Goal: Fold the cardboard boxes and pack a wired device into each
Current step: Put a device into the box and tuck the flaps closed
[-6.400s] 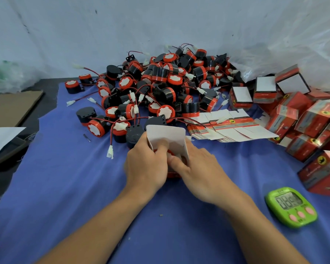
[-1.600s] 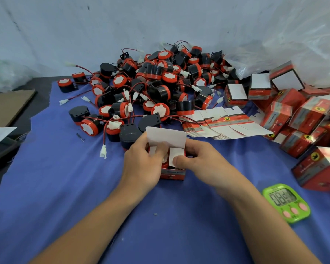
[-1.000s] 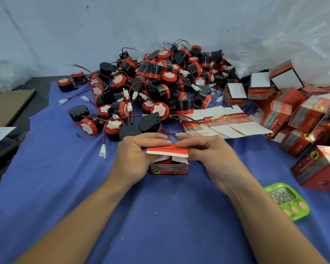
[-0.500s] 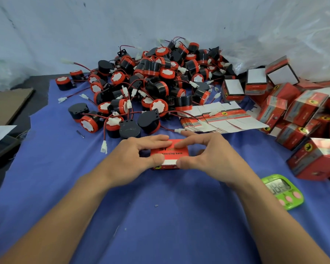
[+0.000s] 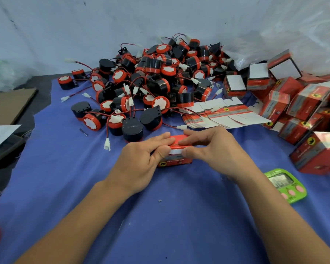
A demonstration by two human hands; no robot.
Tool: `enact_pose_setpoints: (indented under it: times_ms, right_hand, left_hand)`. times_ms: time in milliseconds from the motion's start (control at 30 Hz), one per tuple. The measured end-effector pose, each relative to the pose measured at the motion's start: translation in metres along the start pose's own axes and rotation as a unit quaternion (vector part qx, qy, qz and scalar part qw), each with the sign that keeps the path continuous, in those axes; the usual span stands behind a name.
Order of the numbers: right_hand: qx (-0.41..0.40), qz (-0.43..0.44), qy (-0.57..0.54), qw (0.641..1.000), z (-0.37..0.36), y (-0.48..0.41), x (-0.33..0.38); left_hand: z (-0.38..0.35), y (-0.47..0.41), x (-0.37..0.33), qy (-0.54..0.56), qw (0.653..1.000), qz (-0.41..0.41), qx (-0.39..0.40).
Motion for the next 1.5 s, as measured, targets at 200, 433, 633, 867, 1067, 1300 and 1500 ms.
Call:
enact_pose_setpoints:
  times_ms: [200, 433, 633, 867, 1067, 1300, 1500]
  right_hand:
    - [0.007, -0.002, -0.03, 1.0, -0.002, -0.001, -0.002]
    - [0.0, 0.002, -0.017, 1.0, -0.002, -0.001, -0.001]
    - [0.002, -0.013, -0.032, 0.999, -0.004, -0.002, -0.006]
    - [0.043, -0.005, -0.102, 0.994, -0.01, -0.002, -0.007]
    - [0.043, 0.016, -0.088, 0.995, -0.009, -0.004, -0.007]
    - [0.045, 0.004, -0.091, 0.995, -0.009, -0.002, -0.009]
    - [0.043, -0.024, -0.13, 0.99, -0.01, 0.0, -0.008]
  left_hand:
    - [0.001, -0.001, 0.009, 0.03, 1.0, 0.005, -0.003]
    - [0.002, -0.001, 0.011, 0.082, 0.996, 0.001, -0.024]
    - [-0.005, -0.002, 0.025, 0.252, 0.965, 0.067, 0.014]
    - [-0.006, -0.002, 0.022, 0.277, 0.958, 0.077, 0.016]
    - [-0.004, 0.0, 0.016, 0.268, 0.961, 0.063, 0.018]
    - [0.001, 0.003, 0.023, 0.303, 0.948, 0.094, 0.04]
    - [0.005, 0.0, 0.019, 0.254, 0.963, 0.09, 0.013]
Point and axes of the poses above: each hand's wrist, its own y-axis away from the middle knuckle, its own z-axis out of the back of the hand, x = y × z, the point moved 9 cm from there along -y, towards the middle knuckle, and after that the axes turned 10 degrees about y, right-handed, at the moved point
